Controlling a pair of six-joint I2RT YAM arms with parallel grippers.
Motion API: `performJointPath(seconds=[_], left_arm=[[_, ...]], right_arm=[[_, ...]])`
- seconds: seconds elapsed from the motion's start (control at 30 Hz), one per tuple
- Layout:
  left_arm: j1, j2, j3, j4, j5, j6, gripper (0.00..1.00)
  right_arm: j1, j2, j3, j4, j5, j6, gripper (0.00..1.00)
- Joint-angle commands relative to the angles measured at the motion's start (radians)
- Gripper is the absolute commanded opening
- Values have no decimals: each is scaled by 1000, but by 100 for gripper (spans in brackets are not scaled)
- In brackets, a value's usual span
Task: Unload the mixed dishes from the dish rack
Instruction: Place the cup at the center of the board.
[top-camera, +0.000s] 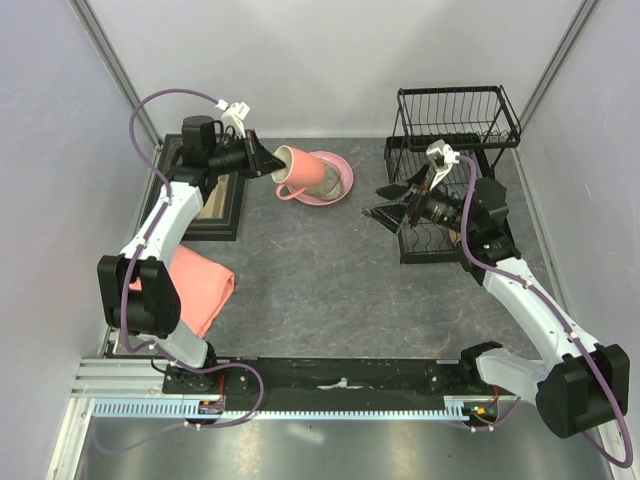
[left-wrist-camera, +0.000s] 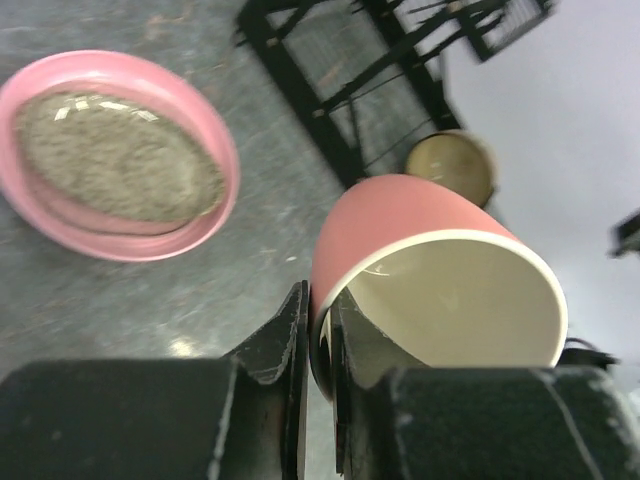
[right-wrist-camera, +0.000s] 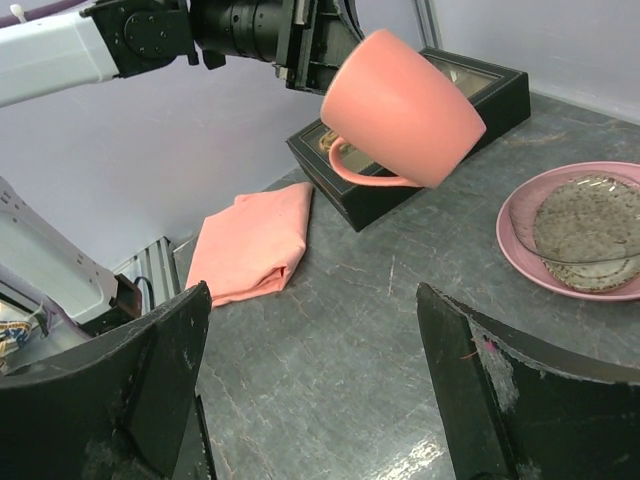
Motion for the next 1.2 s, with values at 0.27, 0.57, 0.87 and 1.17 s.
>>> performJointPath(seconds=[0.27, 0.57, 0.87, 1.17], left_arm=[[2, 165, 257, -463, -232, 494, 2], [-36, 281, 323, -574, -318, 589, 2], [-113, 363, 458, -716, -419, 672, 1], [-171, 427, 516, -778, -501, 702, 2]], right_arm=[[-1, -38, 0, -20, 24, -76, 92], [-3, -52, -4, -44, 41, -105, 93], [-7, -62, -16, -48, 49, -114, 95], [-6, -70, -15, -48, 49, -116, 96]])
